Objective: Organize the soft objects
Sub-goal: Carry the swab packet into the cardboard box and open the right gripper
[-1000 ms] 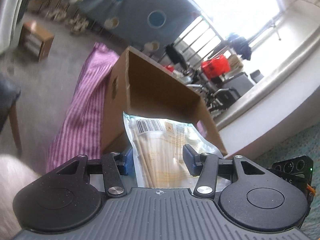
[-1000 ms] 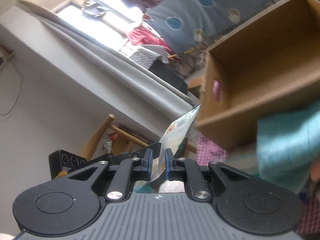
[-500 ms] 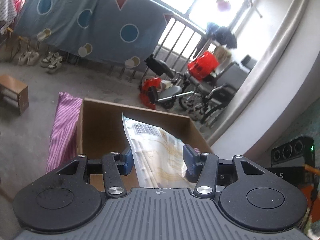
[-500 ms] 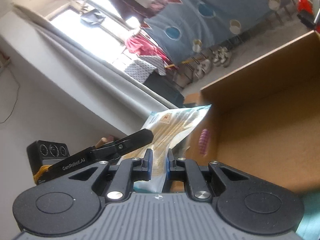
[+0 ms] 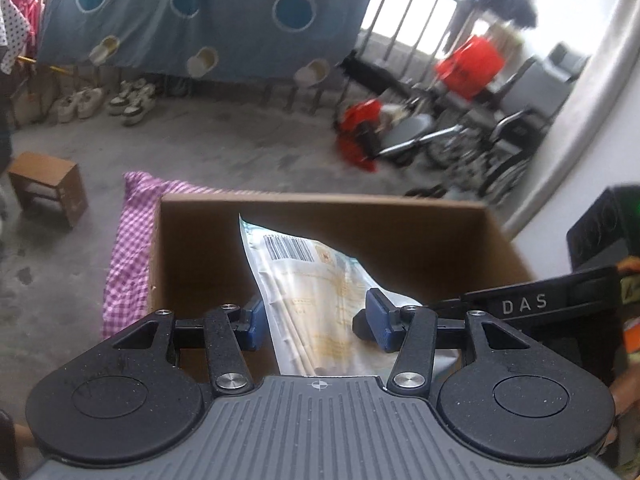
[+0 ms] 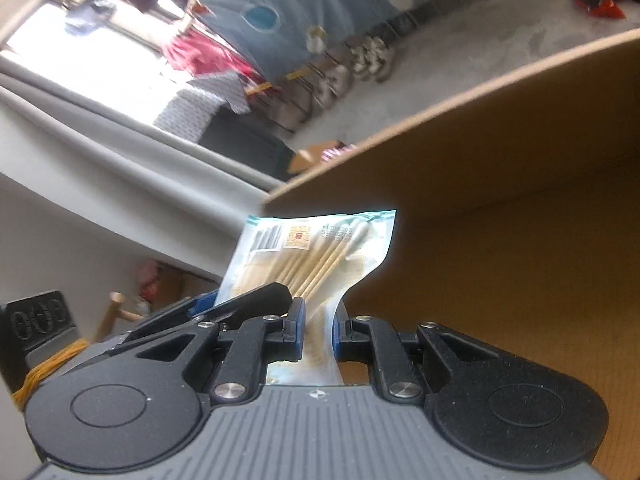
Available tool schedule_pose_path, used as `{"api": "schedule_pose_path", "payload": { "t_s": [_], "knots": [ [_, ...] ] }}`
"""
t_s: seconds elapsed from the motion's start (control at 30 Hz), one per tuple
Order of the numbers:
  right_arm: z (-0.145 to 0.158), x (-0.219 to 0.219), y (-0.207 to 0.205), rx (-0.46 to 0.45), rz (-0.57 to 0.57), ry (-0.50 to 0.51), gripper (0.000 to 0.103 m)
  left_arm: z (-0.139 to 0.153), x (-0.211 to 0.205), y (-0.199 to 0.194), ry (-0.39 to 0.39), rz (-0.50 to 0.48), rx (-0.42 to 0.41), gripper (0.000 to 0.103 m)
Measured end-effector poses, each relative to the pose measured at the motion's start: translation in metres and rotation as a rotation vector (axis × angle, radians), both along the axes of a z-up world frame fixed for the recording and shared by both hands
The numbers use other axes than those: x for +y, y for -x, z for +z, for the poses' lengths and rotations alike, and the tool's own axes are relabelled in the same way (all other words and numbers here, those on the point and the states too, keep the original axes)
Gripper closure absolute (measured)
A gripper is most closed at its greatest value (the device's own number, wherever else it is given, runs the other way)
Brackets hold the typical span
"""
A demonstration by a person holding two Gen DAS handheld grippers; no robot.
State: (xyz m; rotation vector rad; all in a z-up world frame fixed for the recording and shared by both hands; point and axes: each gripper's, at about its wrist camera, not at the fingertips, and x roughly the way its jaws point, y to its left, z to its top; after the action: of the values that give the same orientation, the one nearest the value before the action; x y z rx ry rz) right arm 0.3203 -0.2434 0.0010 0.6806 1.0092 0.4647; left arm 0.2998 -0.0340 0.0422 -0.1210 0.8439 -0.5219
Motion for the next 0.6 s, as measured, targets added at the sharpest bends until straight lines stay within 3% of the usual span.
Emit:
{"api": "schedule_pose_path", "payload": {
  "t_s": [0.17, 0.37, 0.6],
  "knots": [
    [-0.04, 0.01, -0.032, 0.135, -0.008, 0.066, 0.089, -0.015, -0.006, -0.015, -0.084, 0.053, 0.044, 0.05],
    [-0.077, 0.025, -0.046, 0.254, -0.011, 0.115, 0.089, -0.004, 0.006, -0.004, -0.061, 0.055, -0.009, 0.049],
    [-0.085, 0.043, -0.053, 0.272, -0.037, 0.098, 0.089, 0.026, 0.023, 0.014, 0.007, 0.04, -0.078, 0.042]
  ]
}}
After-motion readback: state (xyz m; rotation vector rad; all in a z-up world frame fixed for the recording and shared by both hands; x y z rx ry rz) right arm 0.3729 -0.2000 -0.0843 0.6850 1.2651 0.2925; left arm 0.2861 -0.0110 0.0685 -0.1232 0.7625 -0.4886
